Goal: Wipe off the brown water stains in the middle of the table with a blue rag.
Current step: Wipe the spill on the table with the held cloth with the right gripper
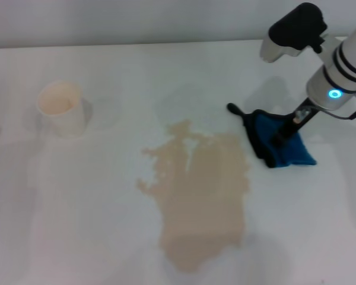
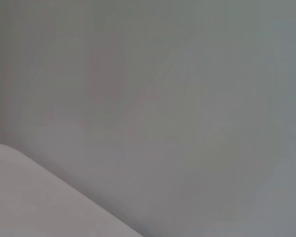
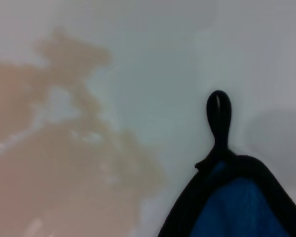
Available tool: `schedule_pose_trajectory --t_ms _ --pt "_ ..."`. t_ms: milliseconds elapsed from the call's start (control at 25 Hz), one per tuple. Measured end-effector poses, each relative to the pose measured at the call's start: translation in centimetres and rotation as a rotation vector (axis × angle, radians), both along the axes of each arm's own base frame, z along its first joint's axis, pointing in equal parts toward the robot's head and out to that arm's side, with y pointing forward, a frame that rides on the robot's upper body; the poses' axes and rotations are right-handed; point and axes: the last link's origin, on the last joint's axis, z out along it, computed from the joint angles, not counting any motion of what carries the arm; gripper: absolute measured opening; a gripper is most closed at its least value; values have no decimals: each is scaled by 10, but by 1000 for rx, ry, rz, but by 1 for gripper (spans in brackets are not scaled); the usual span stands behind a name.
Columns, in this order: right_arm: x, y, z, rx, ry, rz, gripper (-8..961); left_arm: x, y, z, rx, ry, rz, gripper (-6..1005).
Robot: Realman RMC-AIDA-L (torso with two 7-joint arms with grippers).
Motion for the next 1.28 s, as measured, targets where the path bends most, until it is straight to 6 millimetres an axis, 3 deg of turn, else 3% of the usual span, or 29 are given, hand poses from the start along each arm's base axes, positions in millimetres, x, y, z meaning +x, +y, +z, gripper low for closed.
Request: schedule_pose_trajectory --t_ms 600,1280 --pt "-41 -4 -43 -81 109 130 151 2 -2 -4 -15 2 -9 862" --pt "-82 -18 -84 -160 211 256 144 5 -1 -8 -72 137 -57 862"
